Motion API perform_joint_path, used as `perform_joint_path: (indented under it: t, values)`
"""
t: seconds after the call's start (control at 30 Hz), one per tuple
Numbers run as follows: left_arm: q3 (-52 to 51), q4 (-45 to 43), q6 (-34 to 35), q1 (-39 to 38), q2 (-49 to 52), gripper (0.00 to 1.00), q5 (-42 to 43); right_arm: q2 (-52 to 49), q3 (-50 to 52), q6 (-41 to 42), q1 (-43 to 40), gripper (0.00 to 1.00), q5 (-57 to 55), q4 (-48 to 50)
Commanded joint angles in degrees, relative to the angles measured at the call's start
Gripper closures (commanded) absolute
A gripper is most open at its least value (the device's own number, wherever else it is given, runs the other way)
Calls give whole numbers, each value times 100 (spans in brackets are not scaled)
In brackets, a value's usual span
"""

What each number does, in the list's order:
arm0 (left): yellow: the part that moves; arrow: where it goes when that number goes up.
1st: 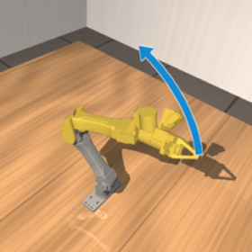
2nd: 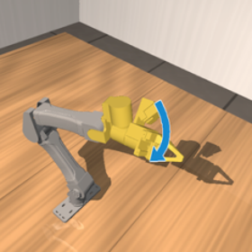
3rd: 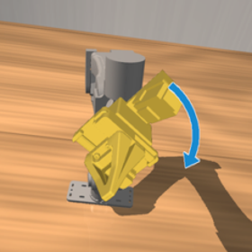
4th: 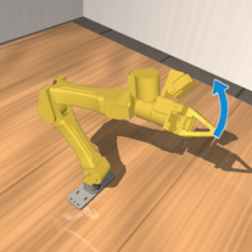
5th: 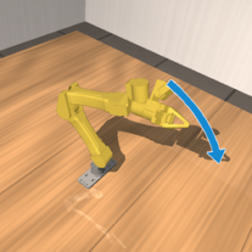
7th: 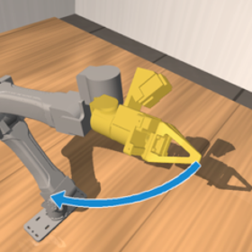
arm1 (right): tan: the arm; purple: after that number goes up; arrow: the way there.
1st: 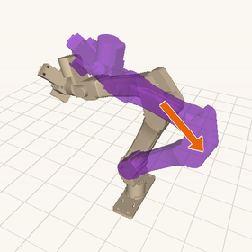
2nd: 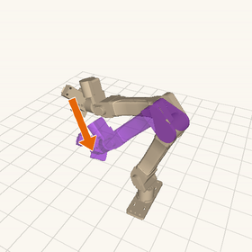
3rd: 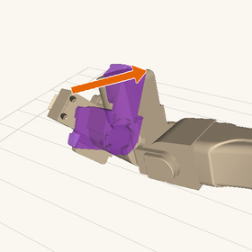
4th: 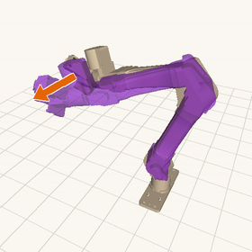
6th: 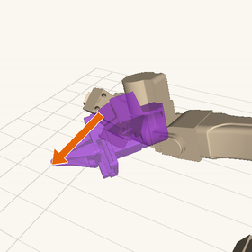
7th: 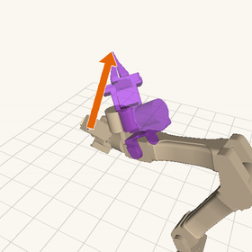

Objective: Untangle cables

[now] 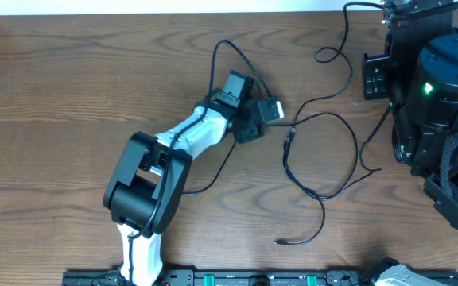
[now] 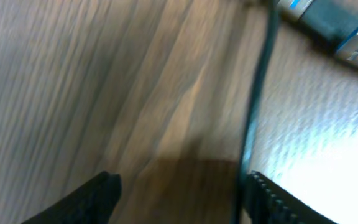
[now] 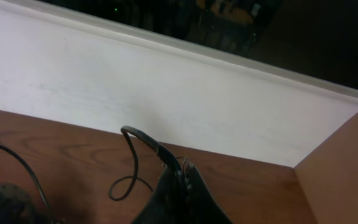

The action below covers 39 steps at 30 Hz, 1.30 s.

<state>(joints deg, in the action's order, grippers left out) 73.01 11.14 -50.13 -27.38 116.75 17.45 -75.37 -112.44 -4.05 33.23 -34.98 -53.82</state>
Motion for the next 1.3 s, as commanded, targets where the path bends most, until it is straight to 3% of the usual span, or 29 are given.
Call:
perform_joint_path:
  t: [0.0,0.13,0.23,0.27,0.5,0.67,0.8,0.97,1.27]
  values:
    - [0,-15,-83,120,66,41,0,26,-70,-26,-28,99,-85,-2]
    - [0,-11,-81,144,116,58,9,26,-70,-24,-28,99,-85,0]
    - [0,15,-81,142,177,87,111,26,-70,39,-28,99,-85,-13]
    - [0,59,-76,142,181,92,160,26,-70,42,-28,99,-87,-31]
    - [2,671,-59,160,-337,93,129,24,-70,76,-31,99,-619,-275]
    - [2,1036,-57,223,-1543,92,-221,24,-68,501,-122,99,-2277,-387]
    - [2,1134,-59,358,-2750,93,-968,20,-68,938,-531,99,-2826,-782]
    - [2,984,-59,901,-4249,93,-1764,-20,-57,1714,-1263,99,-2815,-1287]
    - [2,708,726,2334,-5790,92,-1799,-238,-15,2465,-2159,99,-1823,-1729]
